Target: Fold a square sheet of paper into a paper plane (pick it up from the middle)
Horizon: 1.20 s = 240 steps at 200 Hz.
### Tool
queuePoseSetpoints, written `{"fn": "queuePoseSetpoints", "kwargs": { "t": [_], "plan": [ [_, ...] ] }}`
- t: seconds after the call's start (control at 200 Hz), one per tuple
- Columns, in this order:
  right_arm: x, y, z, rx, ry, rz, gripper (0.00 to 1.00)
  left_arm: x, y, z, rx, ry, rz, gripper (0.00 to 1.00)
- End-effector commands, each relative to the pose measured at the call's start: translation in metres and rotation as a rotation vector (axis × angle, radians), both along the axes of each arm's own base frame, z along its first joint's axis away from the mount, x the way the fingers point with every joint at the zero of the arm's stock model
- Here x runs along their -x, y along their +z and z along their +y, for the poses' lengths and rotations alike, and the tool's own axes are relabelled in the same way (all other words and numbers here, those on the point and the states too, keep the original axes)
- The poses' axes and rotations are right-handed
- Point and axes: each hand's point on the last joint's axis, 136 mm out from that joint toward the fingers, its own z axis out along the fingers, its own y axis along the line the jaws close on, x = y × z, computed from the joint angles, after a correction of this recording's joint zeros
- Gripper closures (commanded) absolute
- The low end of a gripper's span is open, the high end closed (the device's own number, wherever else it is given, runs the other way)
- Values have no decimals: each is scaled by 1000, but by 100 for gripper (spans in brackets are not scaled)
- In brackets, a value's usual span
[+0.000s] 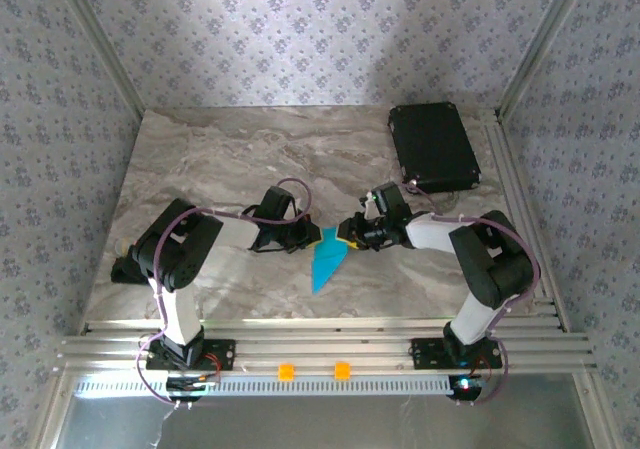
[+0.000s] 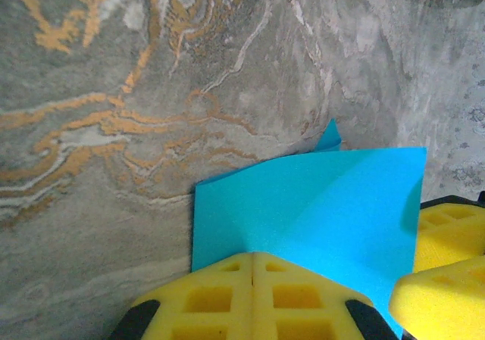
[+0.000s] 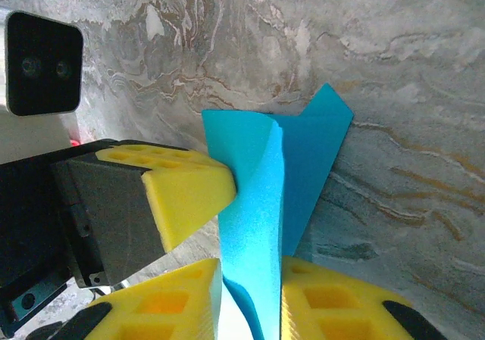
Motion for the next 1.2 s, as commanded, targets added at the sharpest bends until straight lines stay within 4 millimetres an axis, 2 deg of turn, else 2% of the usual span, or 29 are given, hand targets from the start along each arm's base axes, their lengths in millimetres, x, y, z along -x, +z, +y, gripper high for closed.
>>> {"fn": "queuePoseSetpoints", "kwargs": {
  "t": [0.0, 0.33, 0.47, 0.62, 0.805, 0.944, 1.059, 1.194],
  "plan": [
    [8, -9, 1, -11, 30, 32, 76, 18, -28, 18, -96, 11, 110, 100],
    [4, -13, -1, -6, 25, 38, 81, 18, -25, 18, -97, 10, 104, 100],
    [4, -13, -1, -13, 21, 44, 90, 16, -20, 17, -87, 11, 93, 99],
    [4, -12, -2, -9, 8, 54, 96, 10, 5, 13, -56, 4, 36, 93],
    [0, -10, -9, -10, -75, 56, 98, 6, 41, 16, -78, -13, -74, 78],
    [-6, -6, -15, -37, -168, 52, 98, 15, 52, 24, -128, -29, -172, 73],
    [-10, -2, -19, -67, -239, 53, 98, 33, 58, 25, -182, -87, -271, 71],
    [-10, -1, -24, -75, -289, 52, 99, 57, 65, 23, -338, -190, -428, 68]
  ]
}}
